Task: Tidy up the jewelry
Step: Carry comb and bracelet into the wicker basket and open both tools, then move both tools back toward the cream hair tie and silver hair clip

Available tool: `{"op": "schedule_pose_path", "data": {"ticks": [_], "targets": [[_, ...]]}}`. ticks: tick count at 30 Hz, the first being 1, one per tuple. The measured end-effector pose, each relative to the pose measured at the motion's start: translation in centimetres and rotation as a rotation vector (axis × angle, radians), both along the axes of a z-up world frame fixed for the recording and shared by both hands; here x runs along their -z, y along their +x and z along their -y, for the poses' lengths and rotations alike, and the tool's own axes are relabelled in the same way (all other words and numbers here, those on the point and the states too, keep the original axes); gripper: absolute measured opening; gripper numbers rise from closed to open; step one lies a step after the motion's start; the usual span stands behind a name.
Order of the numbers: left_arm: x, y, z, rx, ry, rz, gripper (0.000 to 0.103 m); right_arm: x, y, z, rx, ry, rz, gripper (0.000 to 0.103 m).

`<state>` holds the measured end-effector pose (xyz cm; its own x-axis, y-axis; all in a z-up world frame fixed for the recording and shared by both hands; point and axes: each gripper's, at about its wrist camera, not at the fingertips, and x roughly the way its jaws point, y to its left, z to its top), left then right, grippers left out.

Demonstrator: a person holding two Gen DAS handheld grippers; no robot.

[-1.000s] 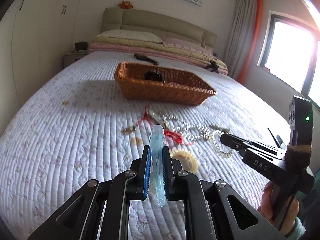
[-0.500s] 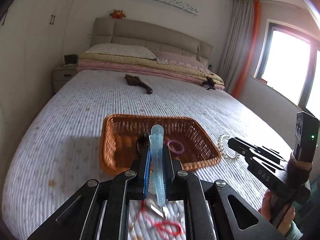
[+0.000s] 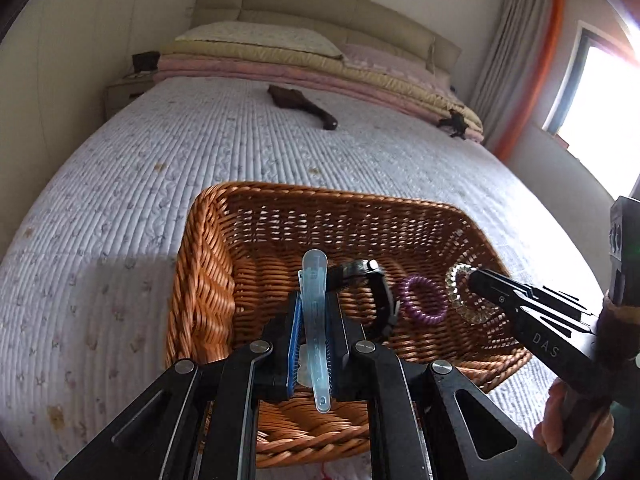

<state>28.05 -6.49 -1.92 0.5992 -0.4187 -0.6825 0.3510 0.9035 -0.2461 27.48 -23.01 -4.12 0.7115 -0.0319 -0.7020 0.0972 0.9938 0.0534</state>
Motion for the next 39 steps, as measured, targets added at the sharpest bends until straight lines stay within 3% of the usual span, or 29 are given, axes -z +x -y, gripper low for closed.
{"op": "schedule_pose_path", "data": {"ticks": [7,10,16,17,18,19,21,26,33,39], "targets": [[1.0,0.8,0.1,-0.011,0.019,-0.029,0.011,1.8,1.2,0.4,0.011,0.038,-0.090,0.011],[1.2,0.6,0.2,-0.018,0.039,-0.015,0.012,2.0,1.2,0.2,0.023,-0.002,-0.086,0.011],[0.8,-0.1,0.7,-0.015,0.071,0.033,0.014,1.8,0.9,0.5,0.023,0.037,-0.080,0.012],[0.6,-0.2,0.6,-0.012,0.065,0.036,0.021,1.7,0.8,0.6,0.025,0.037,-0.070,0.012],[0.4,-0.5,0.5,-0.007,0.050,0.039,0.037,1.4,0.6,0.8,0.029,0.038,-0.056,0.016],[0.0,-0.8,0.3,-0.005,0.035,0.051,0.044,1.2,0.4,0.9,0.029,0.044,-0.046,0.019],[-0.9,-1.7,-0.1,-0.004,0.023,0.090,0.048,0.7,-0.4,1.3,0.032,0.058,-0.021,0.026],[-4.3,-5.6,-1.2,0.018,-0.027,0.181,0.048,-1.9,-5.3,1.1,0.013,0.069,0.090,0.026],[-8.9,-14.5,-3.4,0.028,-0.061,0.317,0.048,-5.8,-15.1,1.2,-0.017,0.064,0.294,0.028],[-9.7,-21.7,-5.4,0.037,-0.089,0.380,0.048,-6.4,-21.6,1.7,-0.022,0.035,0.408,0.028]]}}
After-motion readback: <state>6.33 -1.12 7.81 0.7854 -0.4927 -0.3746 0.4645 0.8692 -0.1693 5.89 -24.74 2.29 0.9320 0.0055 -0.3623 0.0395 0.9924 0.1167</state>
